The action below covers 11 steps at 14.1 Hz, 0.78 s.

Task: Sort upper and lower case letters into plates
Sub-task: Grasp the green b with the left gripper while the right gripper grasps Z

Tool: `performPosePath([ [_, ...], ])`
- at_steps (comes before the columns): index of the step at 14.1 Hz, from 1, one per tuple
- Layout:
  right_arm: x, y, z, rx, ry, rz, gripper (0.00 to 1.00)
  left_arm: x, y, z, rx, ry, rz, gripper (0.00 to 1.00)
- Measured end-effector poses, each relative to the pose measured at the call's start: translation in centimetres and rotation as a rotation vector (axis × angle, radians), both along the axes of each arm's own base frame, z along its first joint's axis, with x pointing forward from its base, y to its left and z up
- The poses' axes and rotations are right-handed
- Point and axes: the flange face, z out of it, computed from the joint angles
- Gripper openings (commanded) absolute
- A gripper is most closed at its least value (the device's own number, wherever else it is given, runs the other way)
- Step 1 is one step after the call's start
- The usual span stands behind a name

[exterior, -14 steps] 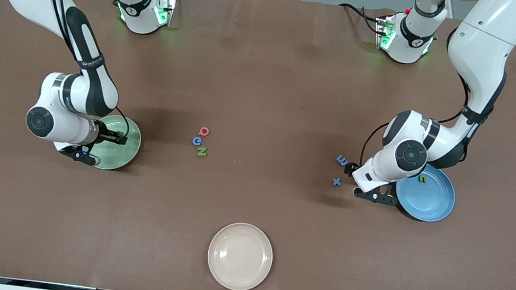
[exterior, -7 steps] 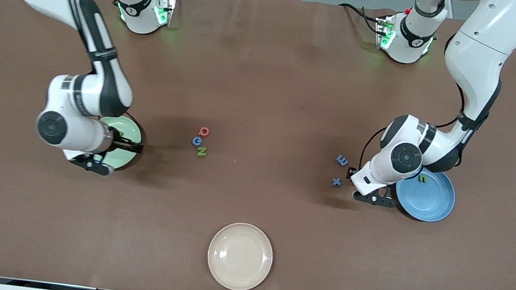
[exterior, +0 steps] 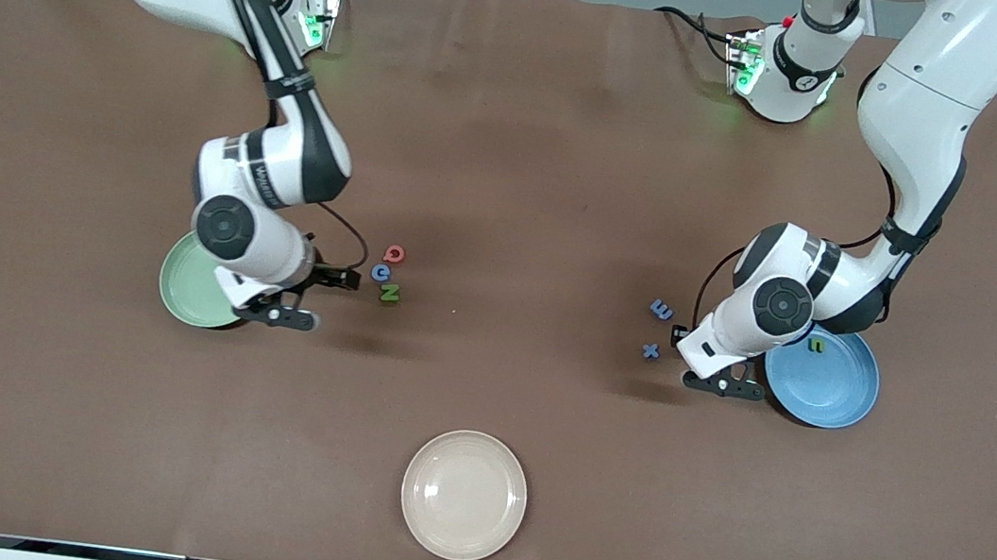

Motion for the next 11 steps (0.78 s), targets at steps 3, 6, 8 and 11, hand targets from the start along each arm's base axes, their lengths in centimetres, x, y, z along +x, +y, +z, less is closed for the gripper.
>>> performPosePath([
  [3,-1.1,3.6,-2.2,0.013,-0.053,0.055,1.00,0.1,-0.2,0.0,-0.004,-0.007,0.002,0.34],
  [6,-2.2,6.1,-5.9,0.020,-0.093,0.093,0.91,0.1,-0.2,0.1,-0.003,-0.008,0.018,0.24],
  [8,-2.6,6.7,-7.4,0.020,-0.101,0.103,0.90,0.2,-0.1,0.2,-0.005,-0.014,0.027,0.23],
  [11,-2.6,6.7,-7.6,0.018,-0.098,0.098,0.87,1.3,0.7,2.0,-0.001,-0.037,0.042,0.23],
])
